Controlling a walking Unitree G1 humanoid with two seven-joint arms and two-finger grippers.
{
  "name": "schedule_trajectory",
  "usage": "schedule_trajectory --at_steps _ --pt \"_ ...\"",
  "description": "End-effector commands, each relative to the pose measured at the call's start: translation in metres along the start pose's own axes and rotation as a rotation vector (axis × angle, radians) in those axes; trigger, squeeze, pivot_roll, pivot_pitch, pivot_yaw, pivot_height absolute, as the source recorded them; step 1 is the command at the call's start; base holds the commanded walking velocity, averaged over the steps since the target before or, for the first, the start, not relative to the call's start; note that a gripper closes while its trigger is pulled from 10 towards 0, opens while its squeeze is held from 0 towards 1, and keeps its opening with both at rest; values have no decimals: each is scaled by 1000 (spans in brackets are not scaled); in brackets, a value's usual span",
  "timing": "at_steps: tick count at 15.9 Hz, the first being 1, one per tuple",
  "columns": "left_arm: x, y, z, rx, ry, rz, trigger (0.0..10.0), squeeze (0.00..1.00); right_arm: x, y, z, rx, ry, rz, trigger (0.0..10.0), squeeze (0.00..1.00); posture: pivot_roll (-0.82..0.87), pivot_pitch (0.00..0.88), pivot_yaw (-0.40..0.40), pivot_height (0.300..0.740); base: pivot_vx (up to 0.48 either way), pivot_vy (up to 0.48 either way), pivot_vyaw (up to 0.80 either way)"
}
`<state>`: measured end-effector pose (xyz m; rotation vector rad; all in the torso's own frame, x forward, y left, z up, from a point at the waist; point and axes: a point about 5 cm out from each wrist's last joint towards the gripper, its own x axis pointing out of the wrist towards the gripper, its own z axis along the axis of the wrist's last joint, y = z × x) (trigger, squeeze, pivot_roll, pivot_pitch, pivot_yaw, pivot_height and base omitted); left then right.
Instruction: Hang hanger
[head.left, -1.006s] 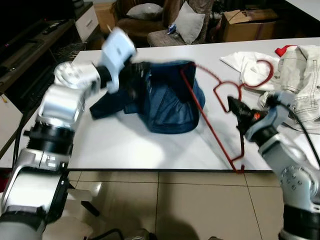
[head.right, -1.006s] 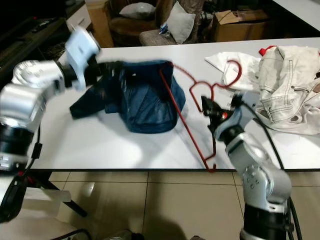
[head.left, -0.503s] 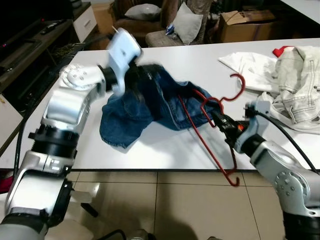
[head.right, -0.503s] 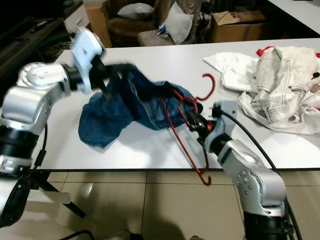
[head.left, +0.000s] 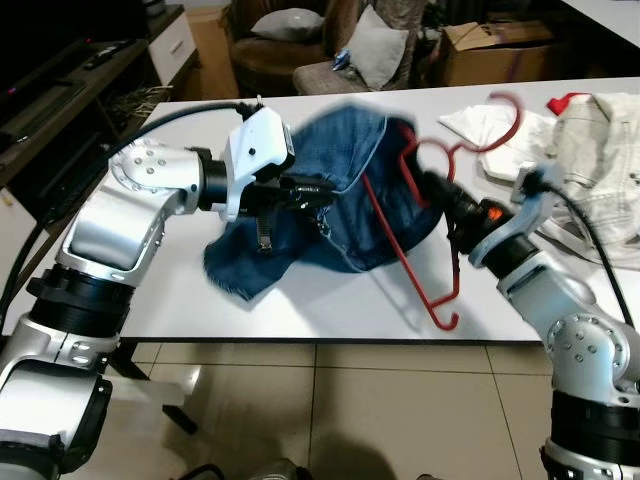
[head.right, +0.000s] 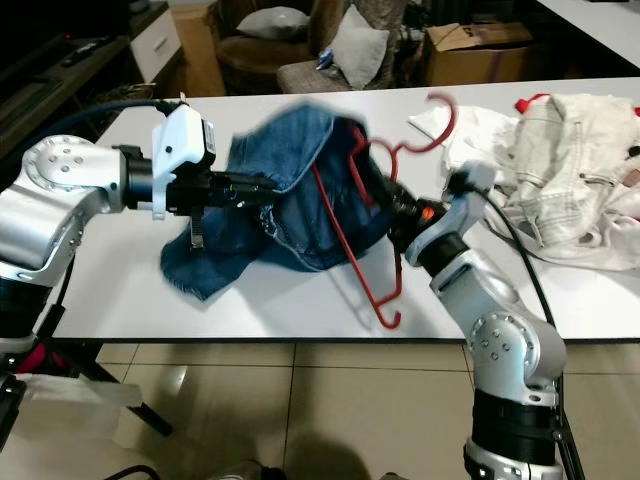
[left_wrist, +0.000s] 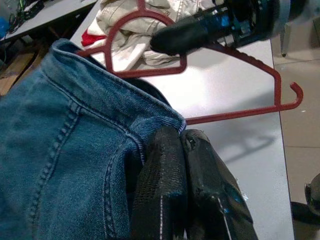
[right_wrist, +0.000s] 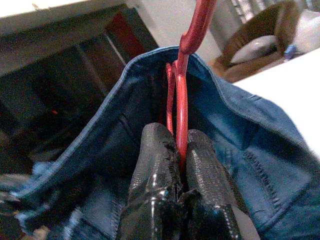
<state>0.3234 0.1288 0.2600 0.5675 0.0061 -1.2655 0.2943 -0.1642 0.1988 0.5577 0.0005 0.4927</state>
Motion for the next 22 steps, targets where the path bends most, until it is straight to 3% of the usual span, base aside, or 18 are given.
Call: schedule_trajectory --at_steps 1,3,4,5,10,11,12,14,15,18,22 --pt "-7 4 10 41 -21 0 0 0 4 14 13 37 -69 99 10000 0 -107 0 109 740 0 0 0" --pt "-9 1 21 30 -99 -53 0 0 10 23 19 151 -122 143 10000 0 -107 0 110 740 0 0 0" --pt "-8 -1 25 21 -131 -74 0 0 15 21 20 190 -146 116 10000 0 -107 0 110 740 0 0 0" --pt "-8 -3 31 13 -174 -102 0 0 24 16 21 294 -203 59 10000 0 -107 0 109 740 0 0 0" --pt "-10 -1 36 -16 -230 -118 0 0 44 6 20 388 -257 -48 10000 0 -104 0 109 740 0 0 0" --pt "-7 7 31 -19 -200 -39 0 0 54 10 15 399 -231 -71 10000 0 -100 0 106 740 0 0 0" --pt "-7 14 29 -9 -186 24 0 0 57 14 13 310 -198 -72 10000 0 -100 0 106 740 0 0 0" --pt "-10 39 29 11 -169 260 0 0 59 27 -3 -233 -10 -75 10000 0 -98 0 104 740 0 0 0" --pt "-14 47 32 15 -184 335 0 0 56 29 -9 -333 34 -69 10000 0 -103 0 107 740 0 0 0" --pt "-21 59 36 58 -174 447 431 0 45 31 -13 -398 75 -79 10000 0 -107 0 105 740 0 0 0" --pt "-13 57 28 85 -130 428 706 0 21 28 -12 -277 102 -117 10000 0 -116 0 108 740 0 0 0"
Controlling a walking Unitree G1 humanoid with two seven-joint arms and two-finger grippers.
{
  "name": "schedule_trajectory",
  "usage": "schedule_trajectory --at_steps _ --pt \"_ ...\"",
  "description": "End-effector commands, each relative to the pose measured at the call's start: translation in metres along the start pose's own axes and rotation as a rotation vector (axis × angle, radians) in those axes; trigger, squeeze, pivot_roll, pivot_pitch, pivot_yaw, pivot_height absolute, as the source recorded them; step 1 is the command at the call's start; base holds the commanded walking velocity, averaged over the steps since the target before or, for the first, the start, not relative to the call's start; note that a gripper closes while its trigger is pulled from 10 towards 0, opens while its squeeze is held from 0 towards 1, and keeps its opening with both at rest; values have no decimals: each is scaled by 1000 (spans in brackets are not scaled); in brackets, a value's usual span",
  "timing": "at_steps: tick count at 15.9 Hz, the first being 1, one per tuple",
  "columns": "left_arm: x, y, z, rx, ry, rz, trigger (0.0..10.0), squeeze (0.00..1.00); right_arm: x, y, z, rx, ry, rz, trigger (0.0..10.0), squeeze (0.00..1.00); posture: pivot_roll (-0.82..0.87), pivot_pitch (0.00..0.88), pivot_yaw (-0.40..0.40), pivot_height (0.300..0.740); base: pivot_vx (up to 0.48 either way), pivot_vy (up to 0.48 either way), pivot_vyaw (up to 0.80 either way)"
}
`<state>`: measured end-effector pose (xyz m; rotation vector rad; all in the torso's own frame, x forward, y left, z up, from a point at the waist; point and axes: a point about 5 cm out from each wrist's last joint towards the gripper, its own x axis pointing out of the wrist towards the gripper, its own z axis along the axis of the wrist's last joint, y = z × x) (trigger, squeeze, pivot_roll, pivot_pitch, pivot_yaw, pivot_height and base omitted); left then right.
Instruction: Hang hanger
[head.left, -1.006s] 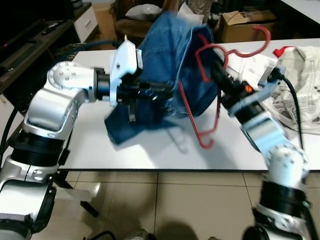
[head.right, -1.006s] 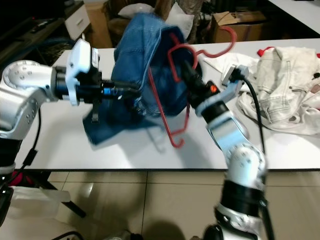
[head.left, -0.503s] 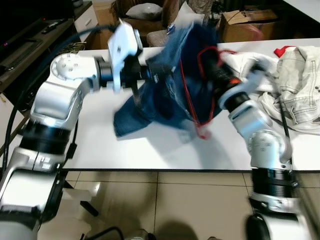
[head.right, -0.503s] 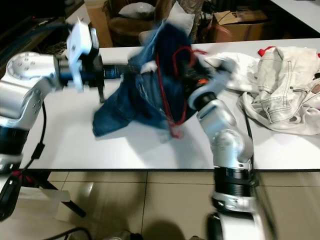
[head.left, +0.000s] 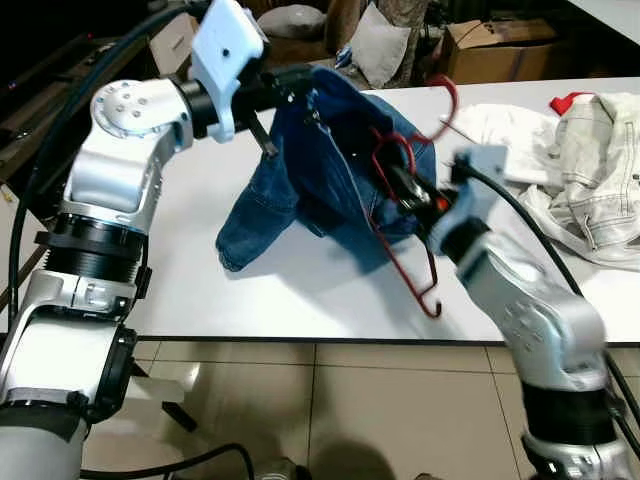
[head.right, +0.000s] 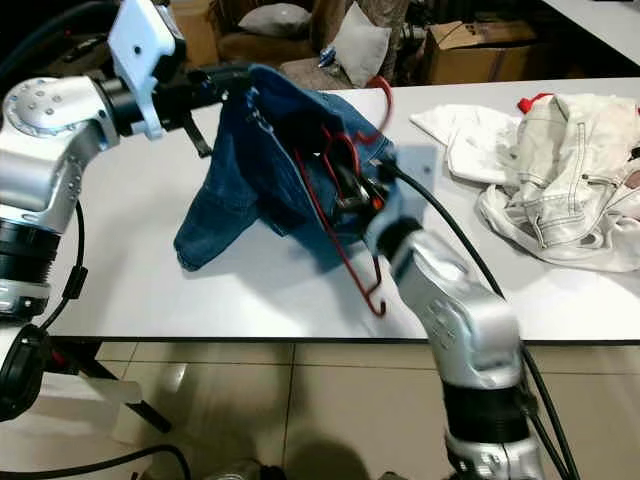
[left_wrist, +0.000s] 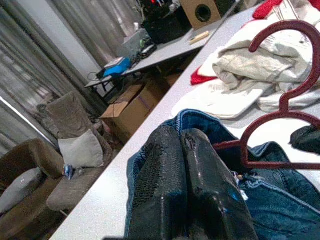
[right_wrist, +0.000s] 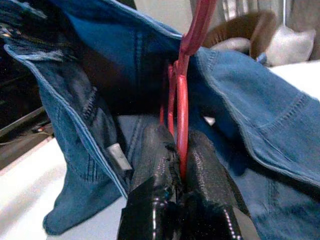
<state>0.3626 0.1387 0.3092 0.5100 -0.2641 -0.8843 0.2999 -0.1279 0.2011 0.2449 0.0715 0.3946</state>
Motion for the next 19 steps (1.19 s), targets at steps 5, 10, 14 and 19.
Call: schedule_trajectory --at_steps 5,10,14,19 --pt "1 -11 -12 22 58 -99 0 0 -16 -13 10 21 -19 -84 10000 0 -127 0 111 740 0 0 0" --pt "-6 -55 -45 -1 207 -357 0 0 -11 -31 25 234 -209 -71 10000 0 -119 0 103 740 0 0 0" --pt "-10 -88 -30 -125 89 -586 0 0 14 -52 7 539 -271 -85 10000 0 -107 0 102 740 0 0 0" --pt "-3 -98 3 -293 -121 -660 0 0 38 -34 8 704 -335 -6 10000 0 -91 0 95 740 0 0 0"
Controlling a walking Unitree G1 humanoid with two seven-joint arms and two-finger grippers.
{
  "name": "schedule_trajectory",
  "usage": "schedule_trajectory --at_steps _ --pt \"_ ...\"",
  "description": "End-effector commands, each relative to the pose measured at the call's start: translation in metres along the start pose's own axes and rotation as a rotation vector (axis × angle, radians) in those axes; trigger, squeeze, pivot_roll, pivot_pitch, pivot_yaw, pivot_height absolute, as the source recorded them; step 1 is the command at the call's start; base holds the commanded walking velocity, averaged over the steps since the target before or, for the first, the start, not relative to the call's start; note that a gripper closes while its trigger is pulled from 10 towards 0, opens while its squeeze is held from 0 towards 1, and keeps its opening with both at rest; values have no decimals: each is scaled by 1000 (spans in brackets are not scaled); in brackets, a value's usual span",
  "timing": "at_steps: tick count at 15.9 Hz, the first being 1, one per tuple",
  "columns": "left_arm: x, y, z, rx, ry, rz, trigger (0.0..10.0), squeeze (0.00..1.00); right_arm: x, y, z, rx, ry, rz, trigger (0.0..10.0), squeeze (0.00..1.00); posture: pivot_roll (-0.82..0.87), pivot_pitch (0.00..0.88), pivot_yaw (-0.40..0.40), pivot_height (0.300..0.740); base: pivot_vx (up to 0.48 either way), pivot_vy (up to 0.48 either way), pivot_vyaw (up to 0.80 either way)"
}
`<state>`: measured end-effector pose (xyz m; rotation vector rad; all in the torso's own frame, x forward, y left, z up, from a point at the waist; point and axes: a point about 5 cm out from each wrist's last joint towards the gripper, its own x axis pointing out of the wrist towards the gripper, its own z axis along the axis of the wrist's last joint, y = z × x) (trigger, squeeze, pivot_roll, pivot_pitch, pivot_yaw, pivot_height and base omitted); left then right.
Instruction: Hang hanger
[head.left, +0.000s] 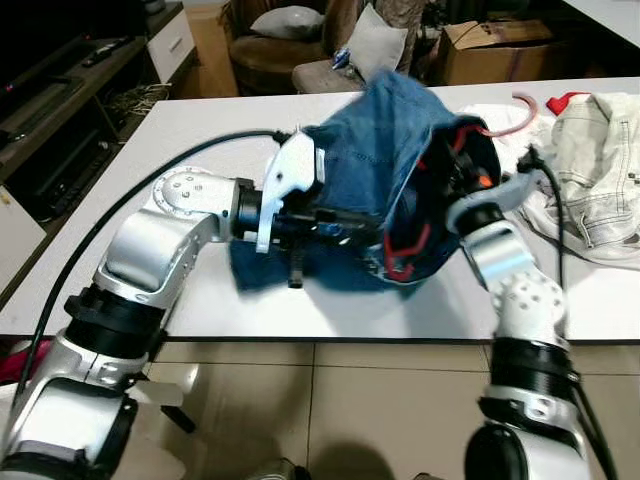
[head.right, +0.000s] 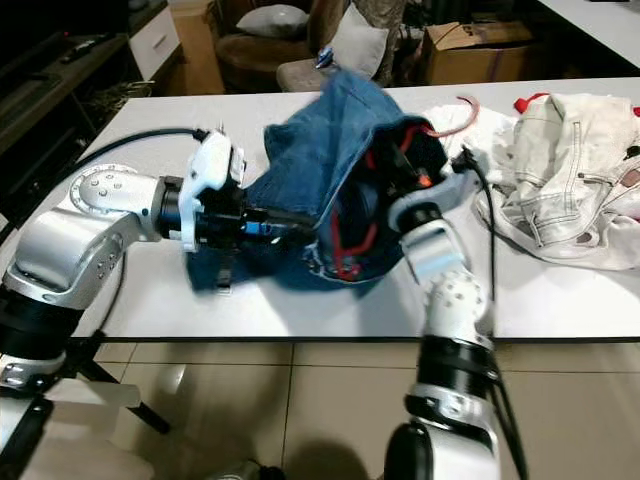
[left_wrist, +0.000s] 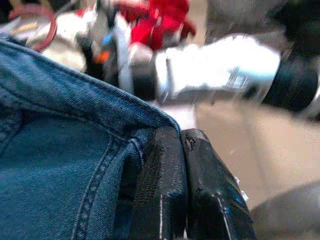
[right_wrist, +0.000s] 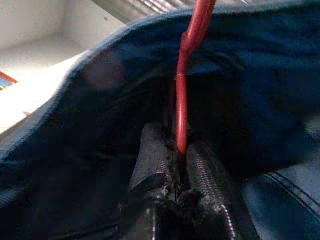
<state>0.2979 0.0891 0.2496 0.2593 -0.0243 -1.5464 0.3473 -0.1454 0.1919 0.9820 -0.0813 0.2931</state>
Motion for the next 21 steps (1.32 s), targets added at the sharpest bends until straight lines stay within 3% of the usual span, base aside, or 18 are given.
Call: schedule_trajectory --at_steps 1,2,3,6,7,9,11,13,14,17,19,20,21 --pt "1 -4 18 7 -85 -35 0 0 5 6 2 11 -41 29 10000 0 -91 0 95 740 0 0 0" --pt "2 -3 22 -3 -115 -32 0 0 6 6 0 -25 -41 27 10000 0 -93 0 97 740 0 0 0" --pt "2 -1 28 -19 -160 -13 0 0 5 7 -6 -134 -31 19 10000 0 -94 0 98 740 0 0 0" --pt "-16 31 44 6 -192 217 0 0 -2 15 -19 -652 38 21 10000 0 -96 0 99 740 0 0 0" --pt "-18 33 45 9 -189 238 0 0 -3 16 -20 -693 43 28 10000 0 -96 0 99 740 0 0 0" --pt "-33 49 61 0 -267 374 0 0 -10 16 -22 -872 68 22 10000 0 -108 0 105 740 0 0 0" --pt "-38 53 72 -19 -342 385 0 0 -15 6 -21 -904 88 -27 10000 0 -109 0 106 740 0 0 0" --pt "-47 62 84 -29 -429 465 0 0 -19 0 -19 -938 130 -47 10000 0 -109 0 102 740 0 0 0" --pt "-61 73 92 -33 -504 580 0 0 -27 -7 -16 -861 193 -68 10000 0 -108 0 100 740 0 0 0" --pt "-81 81 96 -66 -568 668 0 0 -37 -10 -9 -765 231 -60 10000 0 -115 0 101 740 0 0 0" --pt "-88 83 93 -61 -544 707 0 0 -42 -12 -3 -794 280 -64 10000 0 -115 0 98 740 0 0 0" --pt "-87 89 75 -23 -378 790 0 0 -45 -3 3 -796 308 -25 10000 0 -114 0 97 740 0 0 0" --pt "-87 90 71 -10 -333 810 0 0 -46 0 5 -795 317 -14 10000 0 -113 0 95 740 0 0 0"
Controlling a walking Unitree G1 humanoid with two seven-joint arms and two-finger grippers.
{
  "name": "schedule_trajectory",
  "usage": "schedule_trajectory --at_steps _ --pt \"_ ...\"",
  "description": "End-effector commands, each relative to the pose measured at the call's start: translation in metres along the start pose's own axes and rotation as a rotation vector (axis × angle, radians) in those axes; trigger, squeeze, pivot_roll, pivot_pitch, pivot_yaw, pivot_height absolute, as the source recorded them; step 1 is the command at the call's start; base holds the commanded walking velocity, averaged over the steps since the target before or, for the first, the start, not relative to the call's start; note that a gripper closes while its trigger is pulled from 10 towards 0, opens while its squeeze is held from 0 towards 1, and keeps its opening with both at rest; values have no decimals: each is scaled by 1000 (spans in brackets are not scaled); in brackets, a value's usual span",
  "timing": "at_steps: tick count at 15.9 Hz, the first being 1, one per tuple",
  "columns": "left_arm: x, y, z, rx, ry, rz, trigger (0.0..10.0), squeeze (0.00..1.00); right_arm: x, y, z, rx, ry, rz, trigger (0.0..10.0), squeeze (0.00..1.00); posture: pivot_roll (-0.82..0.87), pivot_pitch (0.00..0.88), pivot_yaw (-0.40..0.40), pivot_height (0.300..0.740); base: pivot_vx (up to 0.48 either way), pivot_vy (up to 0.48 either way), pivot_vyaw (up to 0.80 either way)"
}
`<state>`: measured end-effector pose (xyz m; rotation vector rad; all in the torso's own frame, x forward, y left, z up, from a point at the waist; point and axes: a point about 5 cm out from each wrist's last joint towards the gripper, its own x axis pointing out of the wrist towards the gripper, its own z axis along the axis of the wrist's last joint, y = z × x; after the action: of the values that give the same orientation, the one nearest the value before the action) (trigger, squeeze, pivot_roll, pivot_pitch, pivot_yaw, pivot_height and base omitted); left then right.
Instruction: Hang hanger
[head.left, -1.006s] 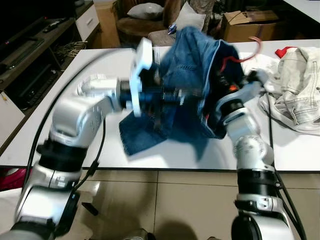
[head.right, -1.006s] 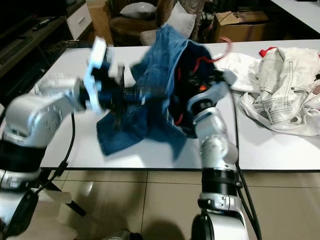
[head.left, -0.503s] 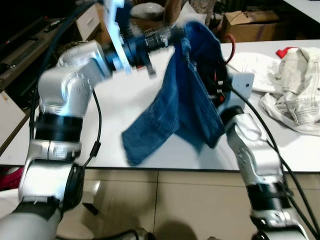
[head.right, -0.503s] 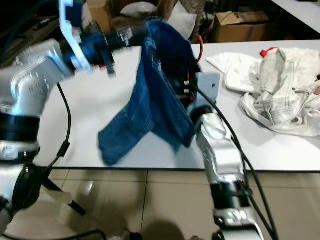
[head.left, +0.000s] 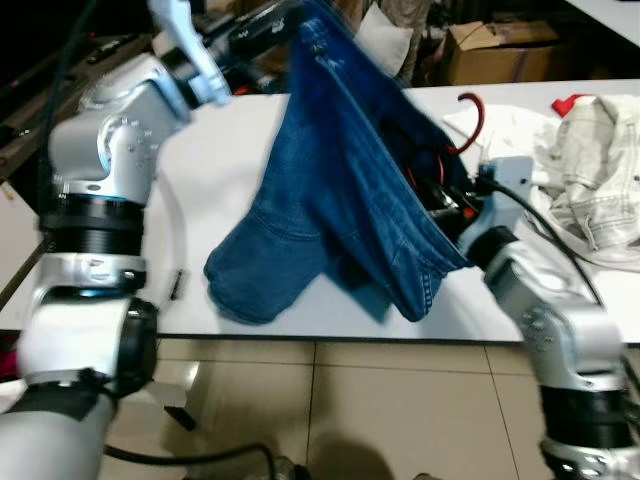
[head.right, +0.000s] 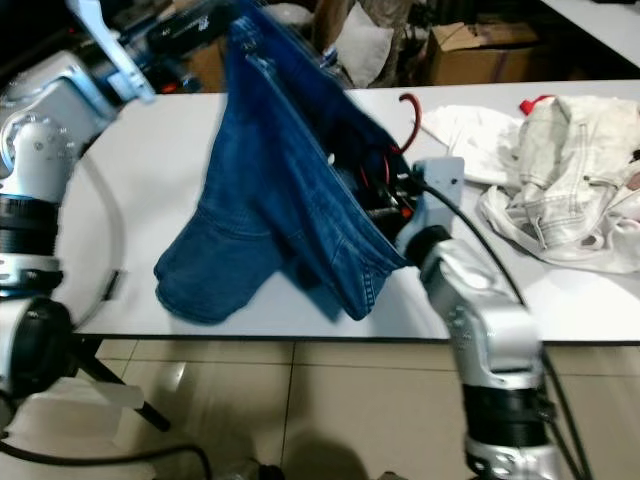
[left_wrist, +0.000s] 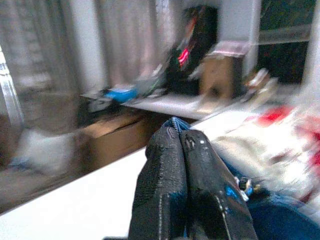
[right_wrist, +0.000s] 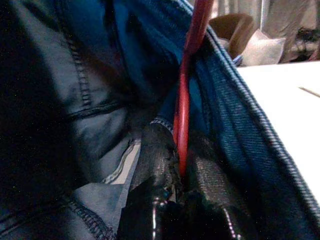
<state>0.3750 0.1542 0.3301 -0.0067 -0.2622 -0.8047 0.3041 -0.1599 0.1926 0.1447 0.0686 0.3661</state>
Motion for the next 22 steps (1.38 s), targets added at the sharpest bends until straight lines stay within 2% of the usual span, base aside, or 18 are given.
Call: schedule_trajectory --at_steps 1,2,4,6,7,8,9,10,11,12,13,14,16,17,18,19,21,22 --pt "-8 14 -14 101 90 118 0 0 -6 5 14 14 -4 69 10000 0 -114 0 92 740 0 0 0" --pt "-14 20 -42 118 203 173 0 0 -11 7 29 32 -20 113 10000 0 -114 0 89 740 0 0 0" --pt "-33 25 -100 128 420 255 0 0 -18 4 45 35 -8 128 10000 0 -113 0 88 740 0 0 0" --pt "-57 11 -163 108 613 254 0 0 -21 14 55 130 -31 173 10000 0 -128 0 94 740 0 0 0" --pt "-62 6 -175 100 646 245 0 0 -21 16 56 139 -32 180 10000 0 -128 0 94 740 0 0 0" --pt "-73 -7 -200 52 689 233 0 0 -23 20 58 161 -33 189 10000 0 -136 0 97 740 0 0 0" --pt "-76 -11 -207 30 699 230 0 0 -23 21 59 169 -34 192 10000 0 -136 0 97 740 0 0 0" --pt "-81 -25 -223 -28 702 203 0 0 -24 26 62 194 -35 214 10000 0 -136 0 99 740 0 0 0" --pt "-82 -42 -233 -99 664 145 824 0 -25 28 62 231 -25 213 10000 0 -133 0 96 740 0 0 0" --pt "-82 -50 -235 -182 599 144 10000 0 -25 29 60 238 -8 199 10000 0 -134 0 89 740 0 0 0" --pt "-84 -48 -230 -261 522 170 10000 373 -25 29 60 252 -24 186 10000 0 -135 0 85 740 0 0 0" --pt "-88 -46 -220 -297 436 171 10000 1000 -22 24 61 272 -53 122 10000 0 -134 0 72 740 0 0 0" --pt "-92 -46 -205 -356 334 140 10000 1000 -19 17 61 264 -58 47 10000 0 -134 0 67 740 0 0 0" --pt "-92 -46 -205 -356 334 140 10000 1000 -19 17 61 264 -58 47 10000 0 -134 0 67 740 0 0 0" --pt "-96 -44 -193 -411 249 151 10000 1000 -18 15 60 265 -27 29 10000 0 -124 7 81 740 0 0 0" --pt "-101 -41 -181 -431 193 163 10000 1000 -17 13 58 236 -2 24 10000 0 -119 6 70 740 0 0 0" --pt "-110 -37 -162 -437 131 197 10000 1000 -17 13 52 171 21 0 10000 0 -123 0 65 740 0 0 0" --pt "-117 -28 -143 -377 101 279 10000 1000 -17 11 52 146 15 -14 10000 0 -110 0 42 740 0 0 0"
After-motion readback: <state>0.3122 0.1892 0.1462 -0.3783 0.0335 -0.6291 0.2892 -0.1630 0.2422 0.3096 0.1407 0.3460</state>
